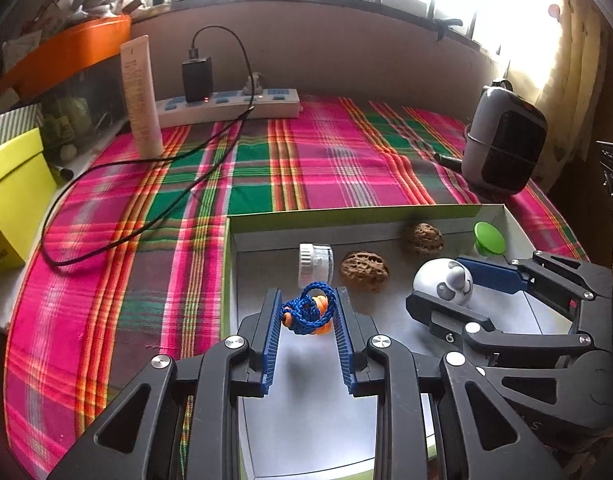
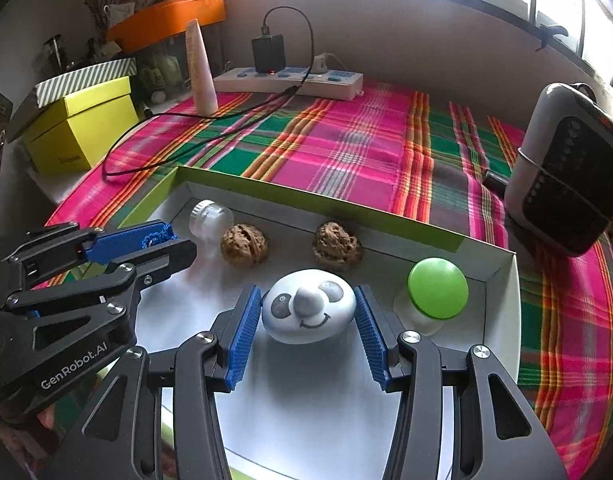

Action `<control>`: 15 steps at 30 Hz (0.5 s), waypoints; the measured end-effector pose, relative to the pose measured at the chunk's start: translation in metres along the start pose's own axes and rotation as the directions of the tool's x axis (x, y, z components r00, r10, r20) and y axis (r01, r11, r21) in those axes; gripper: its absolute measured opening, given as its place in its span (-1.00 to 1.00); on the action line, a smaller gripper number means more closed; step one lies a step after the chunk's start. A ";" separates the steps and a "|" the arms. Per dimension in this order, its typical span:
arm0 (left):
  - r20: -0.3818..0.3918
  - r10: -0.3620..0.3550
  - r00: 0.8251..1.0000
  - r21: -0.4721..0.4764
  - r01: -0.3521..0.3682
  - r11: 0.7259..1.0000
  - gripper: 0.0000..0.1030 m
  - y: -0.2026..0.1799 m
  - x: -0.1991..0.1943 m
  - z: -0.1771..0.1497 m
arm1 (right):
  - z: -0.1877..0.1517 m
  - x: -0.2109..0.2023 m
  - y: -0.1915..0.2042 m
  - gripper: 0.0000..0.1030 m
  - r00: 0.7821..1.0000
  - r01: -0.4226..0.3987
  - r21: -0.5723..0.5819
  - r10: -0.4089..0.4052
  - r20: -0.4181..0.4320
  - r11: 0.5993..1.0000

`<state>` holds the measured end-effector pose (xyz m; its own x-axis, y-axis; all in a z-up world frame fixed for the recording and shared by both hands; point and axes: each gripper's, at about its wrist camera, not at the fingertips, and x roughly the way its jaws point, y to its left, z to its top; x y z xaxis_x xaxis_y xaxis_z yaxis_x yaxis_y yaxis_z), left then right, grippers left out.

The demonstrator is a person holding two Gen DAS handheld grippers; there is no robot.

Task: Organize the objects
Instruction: 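Carry the rope toy with the left gripper into the tray while the right carries the face toy there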

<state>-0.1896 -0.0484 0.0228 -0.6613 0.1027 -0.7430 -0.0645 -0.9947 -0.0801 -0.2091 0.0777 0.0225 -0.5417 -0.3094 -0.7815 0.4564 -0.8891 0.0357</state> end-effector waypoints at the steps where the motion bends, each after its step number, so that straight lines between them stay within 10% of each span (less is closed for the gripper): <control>1: -0.002 -0.001 1.000 0.003 0.001 1.000 -0.53 -0.001 0.001 0.000 | 0.000 0.001 0.000 -0.04 1.000 -0.001 -0.002 0.001 -0.002 1.000; 15: -0.015 0.014 1.000 0.031 -0.014 0.999 -0.53 -0.006 0.007 0.001 | 0.000 0.005 0.001 -0.04 1.000 0.015 -0.004 -0.015 -0.019 1.000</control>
<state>-0.1945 -0.0416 0.0189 -0.6512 0.0888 -0.7537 -0.0788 -0.9957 -0.0492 -0.2113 0.0755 0.0186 -0.5347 -0.2896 -0.7939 0.4514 -0.8921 0.0214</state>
